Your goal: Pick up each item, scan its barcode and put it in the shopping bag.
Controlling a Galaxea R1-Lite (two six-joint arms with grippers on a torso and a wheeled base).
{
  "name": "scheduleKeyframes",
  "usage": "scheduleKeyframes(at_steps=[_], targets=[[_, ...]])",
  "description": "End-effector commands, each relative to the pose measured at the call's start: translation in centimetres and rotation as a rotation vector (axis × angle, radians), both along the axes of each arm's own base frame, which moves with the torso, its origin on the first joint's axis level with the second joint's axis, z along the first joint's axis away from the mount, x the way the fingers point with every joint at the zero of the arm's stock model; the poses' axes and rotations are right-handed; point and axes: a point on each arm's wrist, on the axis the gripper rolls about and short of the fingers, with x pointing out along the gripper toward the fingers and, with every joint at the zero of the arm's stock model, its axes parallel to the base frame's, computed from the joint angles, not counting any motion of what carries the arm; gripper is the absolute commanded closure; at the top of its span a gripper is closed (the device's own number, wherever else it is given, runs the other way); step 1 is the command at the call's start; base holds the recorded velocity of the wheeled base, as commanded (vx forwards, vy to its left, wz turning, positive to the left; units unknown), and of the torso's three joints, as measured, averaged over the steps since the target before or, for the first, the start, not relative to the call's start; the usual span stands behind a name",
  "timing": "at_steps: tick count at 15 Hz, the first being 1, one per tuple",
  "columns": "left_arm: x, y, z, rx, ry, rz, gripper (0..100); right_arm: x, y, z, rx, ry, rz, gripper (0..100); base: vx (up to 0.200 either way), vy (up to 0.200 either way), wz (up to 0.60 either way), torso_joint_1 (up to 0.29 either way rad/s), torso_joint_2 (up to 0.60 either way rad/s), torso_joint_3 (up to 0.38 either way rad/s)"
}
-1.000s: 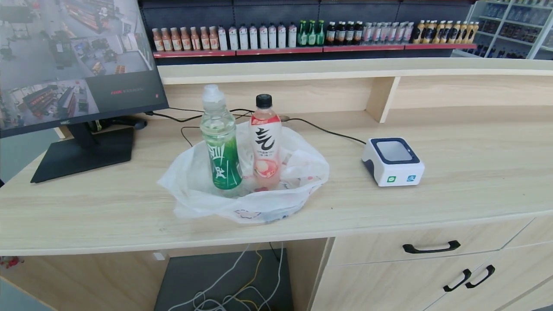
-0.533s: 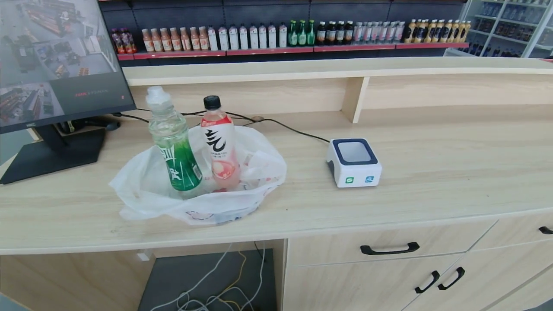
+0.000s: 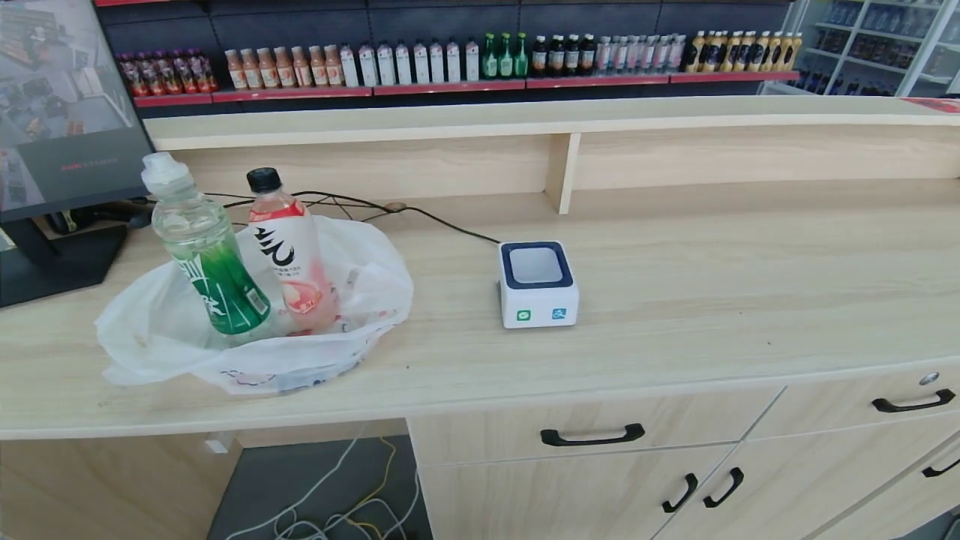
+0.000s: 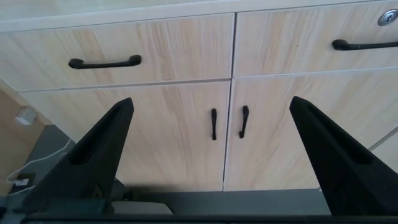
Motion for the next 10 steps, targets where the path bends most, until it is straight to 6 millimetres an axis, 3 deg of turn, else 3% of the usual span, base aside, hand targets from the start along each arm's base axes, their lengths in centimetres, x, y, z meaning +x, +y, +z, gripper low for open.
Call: scheduleKeyframes(at_steps=[1, 10], targets=[[0.00, 0.00, 0.00, 0.000, -0.001, 0.000, 0, 0.02, 0.00, 0.01, 0.000, 0.002, -0.001, 0, 0.000, 0.000, 0.00, 0.000, 0.00, 0.000], [0.00, 0.00, 0.00, 0.002, -0.001, 0.000, 0, 0.02, 0.00, 0.01, 0.000, 0.002, 0.001, 0, 0.000, 0.000, 0.00, 0.000, 0.00, 0.000]])
